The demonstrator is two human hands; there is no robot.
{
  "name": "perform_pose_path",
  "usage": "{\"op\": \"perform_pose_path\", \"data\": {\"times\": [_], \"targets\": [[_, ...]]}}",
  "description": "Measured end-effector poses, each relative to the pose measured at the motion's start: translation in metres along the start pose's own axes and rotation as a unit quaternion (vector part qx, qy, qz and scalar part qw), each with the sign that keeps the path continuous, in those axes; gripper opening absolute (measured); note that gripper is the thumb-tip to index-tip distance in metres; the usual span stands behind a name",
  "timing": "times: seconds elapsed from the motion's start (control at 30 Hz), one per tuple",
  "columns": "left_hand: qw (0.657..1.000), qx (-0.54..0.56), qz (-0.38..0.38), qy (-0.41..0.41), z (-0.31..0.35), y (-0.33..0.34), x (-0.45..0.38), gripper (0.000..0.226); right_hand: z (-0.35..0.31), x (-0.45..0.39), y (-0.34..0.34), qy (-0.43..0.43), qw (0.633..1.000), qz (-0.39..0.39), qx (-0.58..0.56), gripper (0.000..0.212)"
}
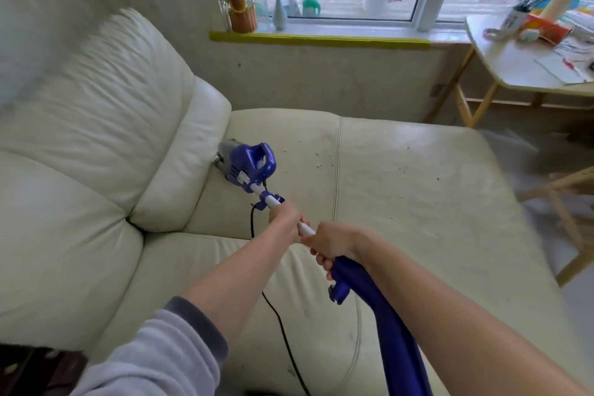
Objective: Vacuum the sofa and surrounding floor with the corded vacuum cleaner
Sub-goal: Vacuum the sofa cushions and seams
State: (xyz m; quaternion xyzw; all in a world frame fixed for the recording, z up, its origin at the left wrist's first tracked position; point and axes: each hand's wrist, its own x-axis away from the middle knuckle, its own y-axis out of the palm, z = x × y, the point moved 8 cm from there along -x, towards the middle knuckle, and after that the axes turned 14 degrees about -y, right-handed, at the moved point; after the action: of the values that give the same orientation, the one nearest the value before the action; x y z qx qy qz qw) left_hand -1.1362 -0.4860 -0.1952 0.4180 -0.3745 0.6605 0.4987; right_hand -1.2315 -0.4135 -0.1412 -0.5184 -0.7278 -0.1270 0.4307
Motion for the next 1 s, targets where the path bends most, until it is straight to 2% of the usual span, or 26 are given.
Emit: {"op": "perform_pose_path", "data": {"times": [0.13,0.23,0.33,0.47,0.57,0.67,0.83,1.0], "targets": [[0.999,-0.038,0.004,0.029,-0.018,-0.004,0.024,0.025,0.008,0.028,0.010,-0.026,1.000,-0.005,-0.015,0.036],[0.996,-0.065,0.032,0.049,-0.018,-0.020,0.030,0.018,0.005,0.032,0.028,-0.026,0.999,-0.004,-0.022,0.036],[0.993,-0.092,0.041,0.062,-0.008,-0.027,0.022,0.026,0.001,0.026,0.039,0.005,0.999,-0.007,-0.047,0.034],[0.986,-0.142,0.043,0.076,0.002,-0.033,0.002,0.043,-0.011,0.014,0.043,-0.047,0.996,0.011,-0.073,0.035],[0.989,-0.136,0.041,0.045,0.013,-0.050,-0.028,0.053,-0.023,-0.006,0.064,-0.056,0.993,0.009,-0.108,0.033],[0.989,-0.131,0.049,0.038,0.035,-0.060,-0.048,0.050,-0.041,-0.033,0.074,-0.043,0.992,0.016,-0.121,0.029],[0.993,-0.112,0.029,0.030,0.077,-0.048,-0.065,0.036,-0.074,-0.068,0.048,-0.045,0.994,0.039,-0.095,0.028],[0.997,-0.078,0.001,-0.012,0.075,-0.033,-0.066,0.021,-0.069,-0.069,0.033,-0.032,0.997,0.033,-0.068,0.034]]}}
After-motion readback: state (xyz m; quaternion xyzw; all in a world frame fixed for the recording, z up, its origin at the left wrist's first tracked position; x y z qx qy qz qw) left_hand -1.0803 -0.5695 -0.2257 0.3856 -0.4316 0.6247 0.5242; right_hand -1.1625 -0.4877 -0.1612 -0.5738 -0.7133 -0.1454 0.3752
